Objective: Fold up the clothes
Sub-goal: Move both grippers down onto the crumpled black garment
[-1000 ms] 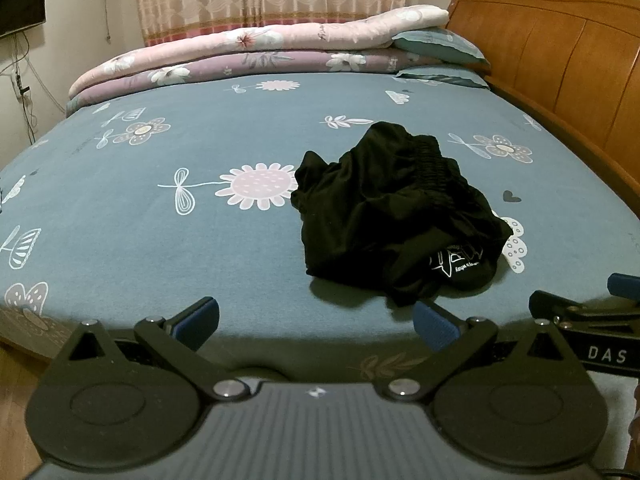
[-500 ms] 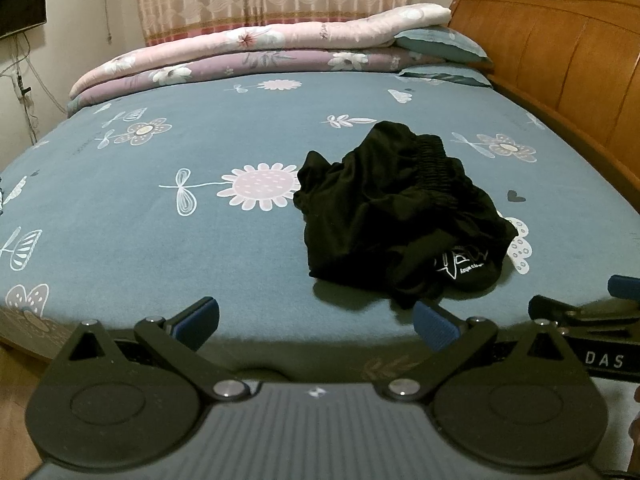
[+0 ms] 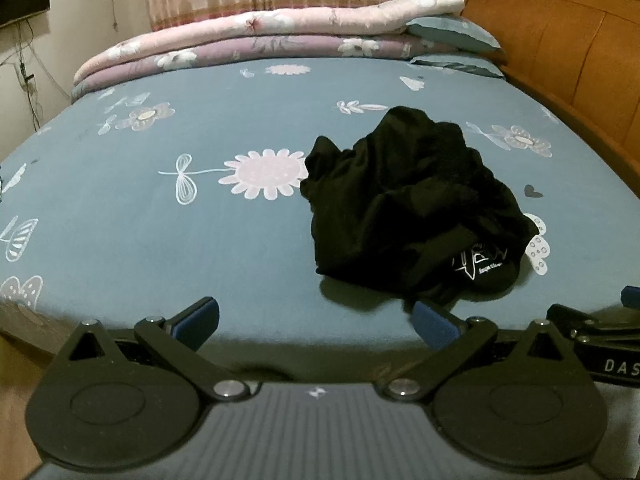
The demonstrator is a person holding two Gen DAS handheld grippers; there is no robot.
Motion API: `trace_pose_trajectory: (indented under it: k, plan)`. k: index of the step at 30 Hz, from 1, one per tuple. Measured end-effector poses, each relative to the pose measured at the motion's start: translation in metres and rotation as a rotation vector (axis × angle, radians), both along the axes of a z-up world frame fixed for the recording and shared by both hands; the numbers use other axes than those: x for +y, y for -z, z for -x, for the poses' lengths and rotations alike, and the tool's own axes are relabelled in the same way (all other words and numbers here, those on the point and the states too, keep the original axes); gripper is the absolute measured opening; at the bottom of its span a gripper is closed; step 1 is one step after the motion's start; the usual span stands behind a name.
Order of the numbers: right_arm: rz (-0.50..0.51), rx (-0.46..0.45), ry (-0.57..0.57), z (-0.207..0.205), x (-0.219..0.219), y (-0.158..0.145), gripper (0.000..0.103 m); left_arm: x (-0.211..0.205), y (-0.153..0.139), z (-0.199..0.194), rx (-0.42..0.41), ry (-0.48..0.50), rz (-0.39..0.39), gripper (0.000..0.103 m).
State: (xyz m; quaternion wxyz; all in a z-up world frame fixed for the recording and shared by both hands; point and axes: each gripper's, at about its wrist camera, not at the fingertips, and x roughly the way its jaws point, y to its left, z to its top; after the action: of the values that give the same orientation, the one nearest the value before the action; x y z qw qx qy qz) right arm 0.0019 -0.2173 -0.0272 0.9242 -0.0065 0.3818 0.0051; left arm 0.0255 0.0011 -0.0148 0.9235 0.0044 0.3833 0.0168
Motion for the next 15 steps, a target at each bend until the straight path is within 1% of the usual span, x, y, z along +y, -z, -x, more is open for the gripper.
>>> trace_pose_trajectory:
  k: [15]
  plan:
    - [-0.049, 0.037, 0.011, -0.035, -0.014, 0.013, 0.103, 0.000, 0.017, -0.033, 0.030, 0.000, 0.006, 0.103]
